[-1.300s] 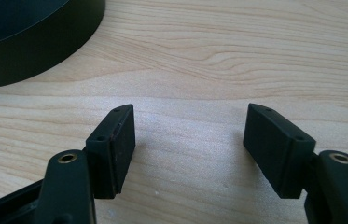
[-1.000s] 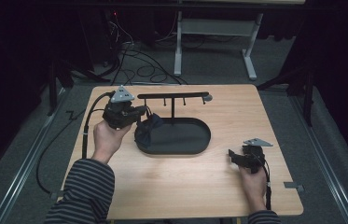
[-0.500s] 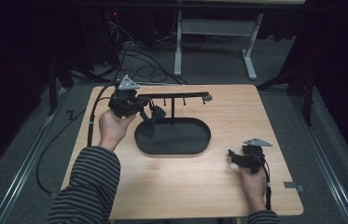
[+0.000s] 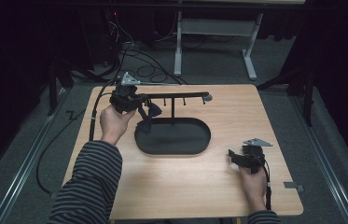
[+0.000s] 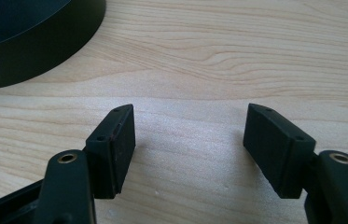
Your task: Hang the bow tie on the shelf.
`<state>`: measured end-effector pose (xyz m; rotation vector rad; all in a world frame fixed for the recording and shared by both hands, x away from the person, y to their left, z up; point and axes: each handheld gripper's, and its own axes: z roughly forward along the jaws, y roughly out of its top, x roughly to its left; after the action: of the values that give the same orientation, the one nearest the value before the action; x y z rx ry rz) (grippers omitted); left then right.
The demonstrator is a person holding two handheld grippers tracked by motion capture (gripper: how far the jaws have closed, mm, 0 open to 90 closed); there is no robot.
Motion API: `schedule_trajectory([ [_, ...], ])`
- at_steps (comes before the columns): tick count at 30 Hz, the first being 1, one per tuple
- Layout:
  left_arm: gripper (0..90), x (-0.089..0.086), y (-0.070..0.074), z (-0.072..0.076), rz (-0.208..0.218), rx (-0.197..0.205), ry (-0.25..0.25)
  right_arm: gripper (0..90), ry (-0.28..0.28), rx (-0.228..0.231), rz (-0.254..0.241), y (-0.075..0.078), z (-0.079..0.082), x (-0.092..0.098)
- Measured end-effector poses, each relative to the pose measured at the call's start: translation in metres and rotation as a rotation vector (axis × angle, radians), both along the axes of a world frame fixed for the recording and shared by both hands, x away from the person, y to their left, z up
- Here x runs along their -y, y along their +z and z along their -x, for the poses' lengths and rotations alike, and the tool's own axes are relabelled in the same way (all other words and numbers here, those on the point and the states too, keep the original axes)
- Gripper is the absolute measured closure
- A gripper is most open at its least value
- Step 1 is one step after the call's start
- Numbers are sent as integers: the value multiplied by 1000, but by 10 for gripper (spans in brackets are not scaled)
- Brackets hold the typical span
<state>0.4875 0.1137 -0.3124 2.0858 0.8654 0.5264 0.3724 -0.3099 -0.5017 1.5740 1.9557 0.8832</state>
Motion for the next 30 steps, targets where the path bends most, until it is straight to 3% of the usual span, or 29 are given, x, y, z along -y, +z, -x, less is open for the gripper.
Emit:
schedule_trajectory([
  [12, 822, -1, -1, 0, -14, -2, 8, 355, -1, -1, -4, 0, 0, 0],
  [30, 536, -14, 7, 17, 35, 3, 36, 354, -2, -2, -8, 0, 0, 0],
])
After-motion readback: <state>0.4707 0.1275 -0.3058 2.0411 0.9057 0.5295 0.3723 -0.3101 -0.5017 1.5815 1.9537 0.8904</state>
